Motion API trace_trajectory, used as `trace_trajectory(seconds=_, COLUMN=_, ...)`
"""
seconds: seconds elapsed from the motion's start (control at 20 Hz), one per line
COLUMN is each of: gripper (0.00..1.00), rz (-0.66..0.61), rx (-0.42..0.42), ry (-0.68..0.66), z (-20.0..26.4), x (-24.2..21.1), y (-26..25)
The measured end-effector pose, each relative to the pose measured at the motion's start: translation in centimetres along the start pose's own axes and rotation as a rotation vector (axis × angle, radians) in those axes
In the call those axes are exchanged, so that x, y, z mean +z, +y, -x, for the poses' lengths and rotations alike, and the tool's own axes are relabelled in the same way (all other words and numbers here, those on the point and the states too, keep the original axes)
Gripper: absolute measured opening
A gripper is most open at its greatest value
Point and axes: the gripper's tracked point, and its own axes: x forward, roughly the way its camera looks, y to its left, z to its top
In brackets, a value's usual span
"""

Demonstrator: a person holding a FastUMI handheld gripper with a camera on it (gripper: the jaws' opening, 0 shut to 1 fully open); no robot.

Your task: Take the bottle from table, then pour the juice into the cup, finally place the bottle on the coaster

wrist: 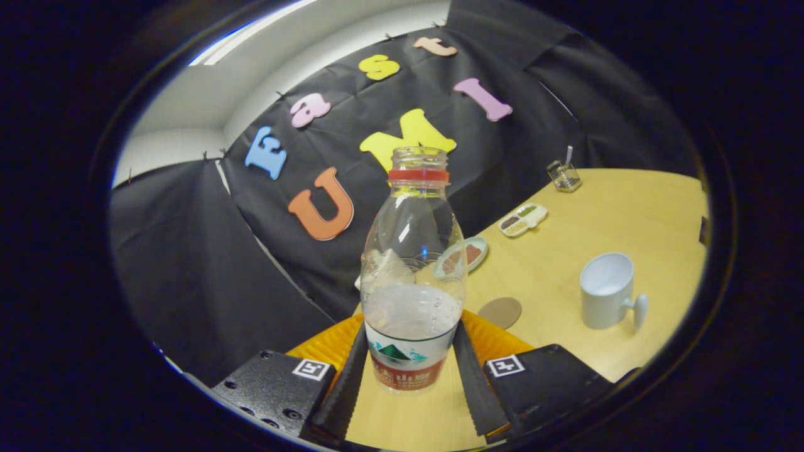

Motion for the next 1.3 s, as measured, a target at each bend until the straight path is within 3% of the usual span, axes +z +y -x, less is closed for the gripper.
trace_trajectory(seconds=0.25, gripper=0.76, rz=0.402, rx=-0.108, ry=-0.070, z=-0.4, x=2.6, y=-0.2)
trace_trajectory(seconds=0.4, gripper=0.77, rz=0.540, rx=-0.148, ry=-0.093, z=-2.3, x=3.8, y=0.1)
trace_trajectory(seconds=0.8, gripper=0.77, rz=0.540, rx=-0.205, ry=-0.025, z=-11.1, x=3.4, y=-2.0)
trace_trajectory(seconds=1.3, gripper=0.77, rz=0.498, rx=-0.284, ry=0.026, z=-17.2, x=-1.1, y=-9.1)
